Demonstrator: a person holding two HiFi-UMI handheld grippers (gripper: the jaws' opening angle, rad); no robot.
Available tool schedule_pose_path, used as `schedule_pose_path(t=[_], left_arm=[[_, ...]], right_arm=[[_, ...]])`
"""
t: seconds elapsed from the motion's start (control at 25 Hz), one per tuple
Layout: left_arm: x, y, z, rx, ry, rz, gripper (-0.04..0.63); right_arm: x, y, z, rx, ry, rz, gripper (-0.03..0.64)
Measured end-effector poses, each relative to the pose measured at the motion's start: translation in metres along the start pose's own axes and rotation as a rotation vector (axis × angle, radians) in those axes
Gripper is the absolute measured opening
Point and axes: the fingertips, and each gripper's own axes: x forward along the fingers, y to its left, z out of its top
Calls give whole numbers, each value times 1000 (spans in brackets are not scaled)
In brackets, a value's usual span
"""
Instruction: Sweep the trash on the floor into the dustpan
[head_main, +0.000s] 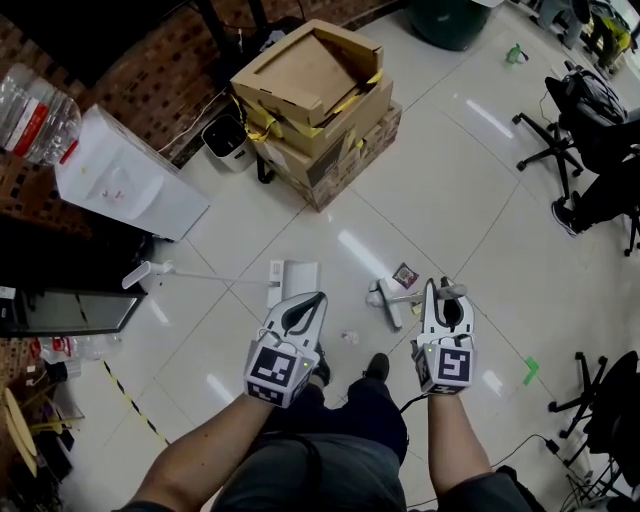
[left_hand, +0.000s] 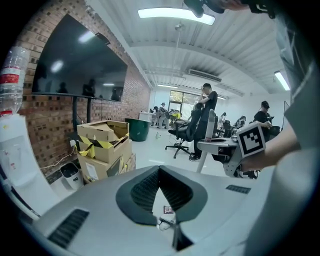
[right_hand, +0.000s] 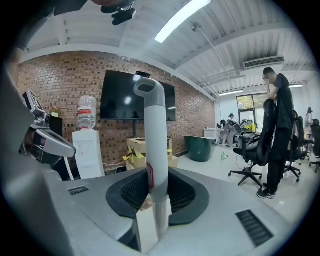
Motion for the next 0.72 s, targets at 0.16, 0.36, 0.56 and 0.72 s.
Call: schedule_pose_path(t=[0.16,0.36,0.56,0.72], left_arm=[[-19,40,-9,-97,-6,49,6],[-58,88,-16,-155,-17,83,6],[-102,152,-14,-193,-48,160,6],[-130,188,-24,-201,-37,214,6]], right_arm=[[27,51,11,17,-11,38,107],[62,125,18,32,13,110,107],[105,203,30,44,40,171,107],[131,269,38,49,54,237,107]])
